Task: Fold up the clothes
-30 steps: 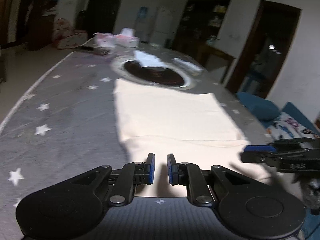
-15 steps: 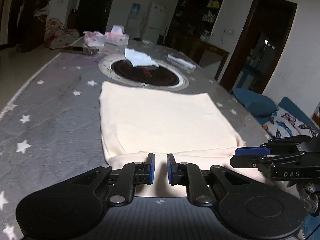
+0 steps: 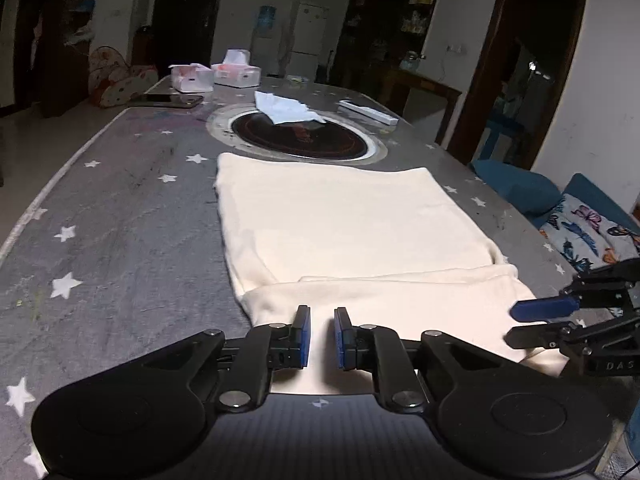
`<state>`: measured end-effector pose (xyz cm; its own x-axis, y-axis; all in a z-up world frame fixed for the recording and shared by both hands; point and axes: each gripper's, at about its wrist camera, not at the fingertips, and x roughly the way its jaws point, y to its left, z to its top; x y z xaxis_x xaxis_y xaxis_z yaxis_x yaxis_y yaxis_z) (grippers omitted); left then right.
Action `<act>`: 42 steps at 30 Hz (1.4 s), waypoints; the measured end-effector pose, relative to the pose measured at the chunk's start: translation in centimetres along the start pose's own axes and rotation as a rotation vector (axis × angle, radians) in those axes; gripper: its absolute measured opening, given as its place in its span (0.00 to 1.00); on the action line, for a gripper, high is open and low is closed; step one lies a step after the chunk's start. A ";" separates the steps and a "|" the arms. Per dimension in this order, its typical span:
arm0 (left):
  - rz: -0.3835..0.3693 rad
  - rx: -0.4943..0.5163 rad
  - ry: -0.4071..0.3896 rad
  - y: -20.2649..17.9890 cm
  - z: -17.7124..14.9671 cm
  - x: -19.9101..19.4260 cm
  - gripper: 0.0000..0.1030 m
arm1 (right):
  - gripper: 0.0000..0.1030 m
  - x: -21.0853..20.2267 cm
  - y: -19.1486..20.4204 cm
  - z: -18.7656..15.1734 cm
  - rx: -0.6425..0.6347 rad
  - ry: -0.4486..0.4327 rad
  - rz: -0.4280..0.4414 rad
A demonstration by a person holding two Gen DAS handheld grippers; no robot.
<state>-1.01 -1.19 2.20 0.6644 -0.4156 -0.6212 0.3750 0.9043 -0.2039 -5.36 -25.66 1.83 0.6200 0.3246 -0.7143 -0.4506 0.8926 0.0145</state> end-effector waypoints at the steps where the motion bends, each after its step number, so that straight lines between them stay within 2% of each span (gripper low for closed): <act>1: -0.004 0.008 0.001 -0.2 -0.2 -0.2 0.14 | 0.24 -0.4 0.1 0.0 -0.003 -0.008 0.001; 5: -0.046 0.069 0.010 -1.7 -1.1 -1.4 0.17 | 0.24 -1.8 0.6 0.0 -0.017 -0.038 0.003; 9: -0.083 0.127 0.023 -3.2 -2.1 -2.4 0.19 | 0.24 -1.1 0.5 -0.6 -0.021 -0.014 -0.001; 12: -0.084 0.154 0.042 -3.6 -3.0 -2.9 0.19 | 0.24 -1.3 0.2 -1.0 -0.007 -0.015 -0.003; 16: -0.088 0.198 0.027 -3.5 -3.6 -4.7 0.24 | 0.25 -2.0 -0.2 -1.5 0.004 -0.019 -0.005; 23: -0.054 0.336 0.055 -4.1 -5.4 -6.1 0.24 | 0.25 -2.7 -0.6 -2.0 0.019 -0.019 -0.003; 28: -0.046 0.464 0.038 -5.5 -6.4 -5.6 0.24 | 0.26 -3.8 -0.4 -2.4 -0.025 -0.002 -0.018; 29: -0.039 0.492 0.029 -5.8 -6.6 -5.5 0.24 | 0.27 -4.0 -0.3 -2.6 -0.034 0.002 -0.020; 31: -0.040 0.538 0.007 -6.4 -6.9 -5.3 0.24 | 0.36 -4.3 0.0 -2.9 -0.059 0.010 -0.026; 34: -0.045 0.577 -0.016 -6.9 -7.2 -5.0 0.24 | 0.37 -4.8 0.6 -3.4 -0.107 0.018 -0.027; 37: -0.048 0.590 -0.041 -7.0 -7.2 -4.7 0.24 | 0.44 -5.0 1.5 -4.0 -0.179 0.025 -0.036; 40: -0.052 0.584 -0.064 -6.9 -6.9 -4.6 0.24 | 0.47 -5.0 2.6 -4.5 -0.261 0.022 -0.048; 41: -0.056 0.581 -0.072 -6.8 -6.7 -4.6 0.22 | 0.50 -4.9 2.9 -4.7 -0.279 0.020 -0.046; 42: -0.059 0.575 -0.078 -6.7 -6.5 -4.6 0.15 | 0.54 -4.9 3.2 -4.8 -0.297 0.017 -0.045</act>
<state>-10.81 -4.68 1.49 0.6691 -0.4894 -0.5593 0.6892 0.6902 0.2205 -12.88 -25.88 2.02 0.6338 0.2790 -0.7214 -0.5927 0.7745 -0.2213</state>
